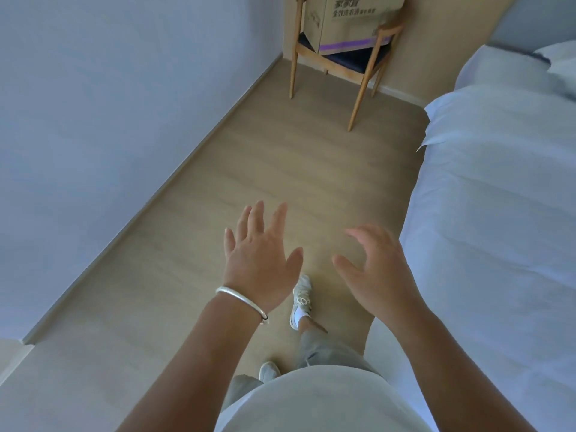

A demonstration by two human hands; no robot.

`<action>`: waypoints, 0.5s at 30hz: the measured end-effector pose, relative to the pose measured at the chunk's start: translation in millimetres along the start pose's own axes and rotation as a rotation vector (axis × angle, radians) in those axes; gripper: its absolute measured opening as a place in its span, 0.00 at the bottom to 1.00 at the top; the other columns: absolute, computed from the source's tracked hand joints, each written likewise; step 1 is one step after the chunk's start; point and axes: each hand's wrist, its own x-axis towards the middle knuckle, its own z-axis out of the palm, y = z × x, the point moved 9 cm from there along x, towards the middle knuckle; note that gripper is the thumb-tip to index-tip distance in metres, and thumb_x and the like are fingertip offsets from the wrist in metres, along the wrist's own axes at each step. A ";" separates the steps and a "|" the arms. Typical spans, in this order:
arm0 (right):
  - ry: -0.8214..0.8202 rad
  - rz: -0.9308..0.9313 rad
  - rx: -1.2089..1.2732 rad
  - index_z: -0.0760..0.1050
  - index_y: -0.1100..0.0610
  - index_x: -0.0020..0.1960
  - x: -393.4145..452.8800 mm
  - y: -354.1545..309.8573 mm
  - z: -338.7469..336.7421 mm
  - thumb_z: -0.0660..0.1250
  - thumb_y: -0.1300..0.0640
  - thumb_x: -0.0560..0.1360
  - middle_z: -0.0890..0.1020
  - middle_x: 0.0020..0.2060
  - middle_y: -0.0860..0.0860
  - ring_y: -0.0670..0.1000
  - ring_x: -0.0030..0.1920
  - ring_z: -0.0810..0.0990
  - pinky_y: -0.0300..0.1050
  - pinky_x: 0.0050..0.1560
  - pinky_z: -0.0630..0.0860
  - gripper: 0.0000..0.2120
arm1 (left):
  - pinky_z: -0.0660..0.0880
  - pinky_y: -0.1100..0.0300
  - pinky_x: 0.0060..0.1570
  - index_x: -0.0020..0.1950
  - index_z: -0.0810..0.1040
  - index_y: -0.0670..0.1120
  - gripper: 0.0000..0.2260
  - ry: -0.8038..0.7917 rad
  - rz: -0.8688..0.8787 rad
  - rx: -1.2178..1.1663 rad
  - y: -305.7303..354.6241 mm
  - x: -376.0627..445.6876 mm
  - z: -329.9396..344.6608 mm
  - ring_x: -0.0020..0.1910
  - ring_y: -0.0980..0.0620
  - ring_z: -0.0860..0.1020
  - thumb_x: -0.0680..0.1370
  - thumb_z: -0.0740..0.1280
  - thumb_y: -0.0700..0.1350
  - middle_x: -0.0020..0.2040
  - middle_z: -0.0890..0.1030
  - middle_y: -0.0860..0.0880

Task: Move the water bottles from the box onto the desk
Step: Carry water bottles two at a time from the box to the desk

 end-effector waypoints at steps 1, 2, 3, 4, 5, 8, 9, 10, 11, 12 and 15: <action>0.007 0.004 0.006 0.73 0.51 0.68 14.6 0.9 -2.9 0.68 0.50 0.75 0.73 0.66 0.47 0.48 0.70 0.66 0.48 0.72 0.62 0.22 | 0.46 0.43 0.77 0.80 0.45 0.56 0.33 0.003 0.008 0.006 2.7 14.9 -4.7 0.80 0.48 0.43 0.81 0.59 0.57 0.81 0.47 0.47; 0.020 0.004 0.014 0.73 0.52 0.69 33.5 0.9 -6.9 0.68 0.50 0.75 0.73 0.66 0.47 0.48 0.70 0.65 0.48 0.73 0.62 0.22 | 0.46 0.43 0.77 0.80 0.45 0.56 0.33 0.012 0.016 0.012 6.5 33.7 -11.0 0.80 0.48 0.42 0.81 0.59 0.57 0.81 0.47 0.47; 0.034 0.000 0.020 0.72 0.52 0.69 52.0 0.4 -11.3 0.68 0.50 0.75 0.73 0.66 0.47 0.48 0.70 0.65 0.48 0.73 0.62 0.22 | 0.46 0.43 0.77 0.80 0.45 0.56 0.32 0.017 0.024 0.020 10.8 51.7 -17.2 0.80 0.48 0.42 0.81 0.59 0.57 0.81 0.47 0.47; 0.045 -0.006 0.023 0.72 0.52 0.69 68.9 -1.0 -15.8 0.68 0.50 0.76 0.72 0.67 0.48 0.48 0.70 0.65 0.47 0.72 0.62 0.23 | 0.45 0.43 0.77 0.80 0.45 0.56 0.32 0.020 0.031 0.033 15.3 68.3 -22.4 0.80 0.48 0.42 0.81 0.58 0.57 0.81 0.46 0.47; 0.054 -0.009 0.028 0.72 0.52 0.69 91.6 -1.9 -21.6 0.68 0.50 0.76 0.72 0.67 0.48 0.48 0.70 0.64 0.46 0.72 0.61 0.23 | 0.45 0.43 0.77 0.80 0.44 0.56 0.32 0.026 0.040 0.041 21.3 90.4 -29.1 0.80 0.48 0.41 0.81 0.58 0.57 0.81 0.46 0.47; 0.054 -0.002 0.026 0.71 0.52 0.70 155.7 -0.3 -35.8 0.67 0.49 0.76 0.71 0.68 0.48 0.50 0.71 0.64 0.46 0.71 0.60 0.24 | 0.44 0.44 0.78 0.80 0.44 0.56 0.32 0.041 0.056 0.064 39.0 152.0 -48.0 0.80 0.49 0.41 0.81 0.57 0.57 0.81 0.45 0.48; 0.048 0.003 0.013 0.71 0.51 0.71 173.8 0.2 -39.3 0.67 0.48 0.76 0.71 0.69 0.48 0.50 0.71 0.64 0.46 0.71 0.60 0.24 | 0.45 0.44 0.77 0.80 0.43 0.56 0.32 0.041 0.062 0.079 43.7 169.3 -52.8 0.80 0.49 0.41 0.81 0.57 0.57 0.81 0.45 0.48; 0.046 0.007 0.004 0.71 0.51 0.71 195.4 1.5 -45.4 0.67 0.48 0.76 0.71 0.69 0.49 0.50 0.71 0.64 0.45 0.71 0.60 0.24 | 0.45 0.44 0.77 0.80 0.43 0.56 0.32 0.044 0.067 0.092 50.4 190.2 -58.7 0.80 0.49 0.41 0.81 0.57 0.57 0.81 0.45 0.48; 0.042 0.007 -0.009 0.71 0.52 0.71 213.3 2.7 -51.0 0.67 0.48 0.76 0.71 0.69 0.49 0.50 0.71 0.64 0.45 0.71 0.59 0.24 | 0.45 0.44 0.77 0.80 0.43 0.56 0.32 0.044 0.067 0.102 55.8 207.4 -62.9 0.80 0.49 0.41 0.81 0.57 0.57 0.81 0.45 0.48; 0.044 -0.001 -0.025 0.70 0.52 0.71 233.1 2.5 -58.2 0.67 0.47 0.76 0.71 0.69 0.49 0.50 0.71 0.64 0.45 0.71 0.59 0.24 | 0.45 0.44 0.77 0.80 0.43 0.56 0.32 0.049 0.066 0.106 62.9 226.1 -68.3 0.80 0.49 0.41 0.81 0.57 0.57 0.81 0.45 0.48; 0.031 -0.026 -0.074 0.68 0.50 0.73 283.9 -0.8 -75.9 0.64 0.45 0.77 0.68 0.72 0.49 0.51 0.74 0.61 0.44 0.74 0.54 0.25 | 0.44 0.45 0.77 0.80 0.43 0.56 0.32 0.057 0.073 0.091 84.8 274.2 -80.7 0.80 0.49 0.40 0.81 0.57 0.57 0.81 0.45 0.48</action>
